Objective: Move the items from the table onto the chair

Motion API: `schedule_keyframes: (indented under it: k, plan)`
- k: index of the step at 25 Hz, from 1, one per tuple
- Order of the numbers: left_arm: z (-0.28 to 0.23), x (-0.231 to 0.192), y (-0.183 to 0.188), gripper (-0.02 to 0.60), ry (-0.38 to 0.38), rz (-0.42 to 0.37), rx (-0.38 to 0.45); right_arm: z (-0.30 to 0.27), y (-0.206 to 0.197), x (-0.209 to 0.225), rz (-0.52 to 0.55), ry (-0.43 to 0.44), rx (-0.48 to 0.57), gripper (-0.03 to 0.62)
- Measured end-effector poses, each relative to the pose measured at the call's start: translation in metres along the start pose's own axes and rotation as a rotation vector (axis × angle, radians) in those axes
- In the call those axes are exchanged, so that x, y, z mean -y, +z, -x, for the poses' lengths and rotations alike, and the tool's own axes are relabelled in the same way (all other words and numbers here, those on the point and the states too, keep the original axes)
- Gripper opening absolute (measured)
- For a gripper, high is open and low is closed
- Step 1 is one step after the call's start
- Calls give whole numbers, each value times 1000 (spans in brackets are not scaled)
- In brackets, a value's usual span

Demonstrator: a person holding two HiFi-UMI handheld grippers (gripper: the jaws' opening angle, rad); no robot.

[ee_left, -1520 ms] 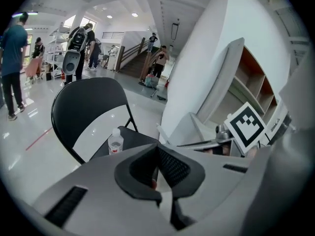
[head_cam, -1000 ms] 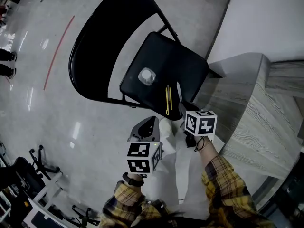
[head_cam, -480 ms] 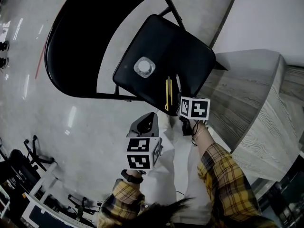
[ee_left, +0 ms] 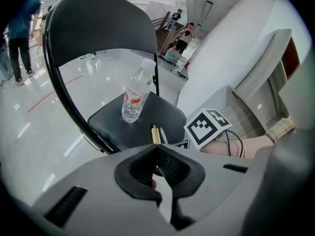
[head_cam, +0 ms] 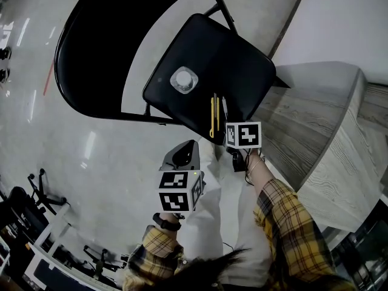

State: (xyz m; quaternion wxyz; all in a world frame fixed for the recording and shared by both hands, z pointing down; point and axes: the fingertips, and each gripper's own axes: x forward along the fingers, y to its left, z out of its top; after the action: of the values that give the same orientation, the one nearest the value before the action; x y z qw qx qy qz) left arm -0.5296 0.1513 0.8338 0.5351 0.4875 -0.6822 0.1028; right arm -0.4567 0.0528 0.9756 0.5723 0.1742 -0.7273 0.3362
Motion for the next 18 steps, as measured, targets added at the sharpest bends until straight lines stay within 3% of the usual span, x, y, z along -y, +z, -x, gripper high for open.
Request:
schedule_keyframes:
  k: [10,18]
  plan:
    - [20,9,-4,3,2,-29,28,42,11,-28,-36,68,136,67]
    - [77,40,30,3,22,-64,96,167,27,-90,86,213,299,66]
